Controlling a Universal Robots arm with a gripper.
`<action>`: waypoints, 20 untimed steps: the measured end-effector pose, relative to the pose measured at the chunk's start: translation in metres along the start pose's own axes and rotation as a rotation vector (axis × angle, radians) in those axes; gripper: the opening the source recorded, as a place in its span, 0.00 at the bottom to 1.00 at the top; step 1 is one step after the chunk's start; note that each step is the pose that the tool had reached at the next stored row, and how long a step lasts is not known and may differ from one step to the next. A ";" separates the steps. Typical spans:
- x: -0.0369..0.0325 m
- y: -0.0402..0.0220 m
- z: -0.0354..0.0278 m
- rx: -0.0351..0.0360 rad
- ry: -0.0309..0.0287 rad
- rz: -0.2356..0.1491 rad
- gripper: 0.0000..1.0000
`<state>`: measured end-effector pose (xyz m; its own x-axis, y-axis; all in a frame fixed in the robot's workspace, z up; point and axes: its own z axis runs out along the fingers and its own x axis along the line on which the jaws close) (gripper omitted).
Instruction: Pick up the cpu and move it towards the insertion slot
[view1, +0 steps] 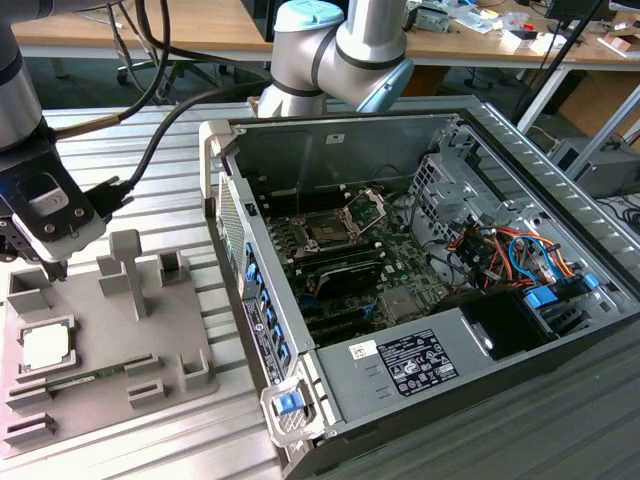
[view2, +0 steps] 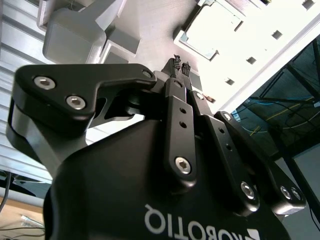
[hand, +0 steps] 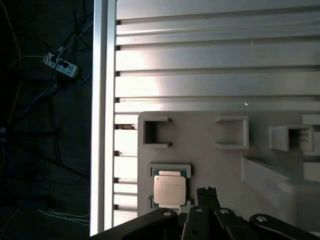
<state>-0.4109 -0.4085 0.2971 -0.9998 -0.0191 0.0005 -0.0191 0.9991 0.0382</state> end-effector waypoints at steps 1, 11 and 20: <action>0.0000 0.0000 0.0001 0.0000 0.0000 0.000 0.11; 0.0007 -0.0001 0.0018 0.0000 0.0000 0.000 0.11; 0.0015 -0.0001 0.0034 -0.0001 0.0000 0.000 0.11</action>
<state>-0.4123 -0.4085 0.2937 -0.9998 -0.0191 0.0005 -0.0191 0.9991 0.0382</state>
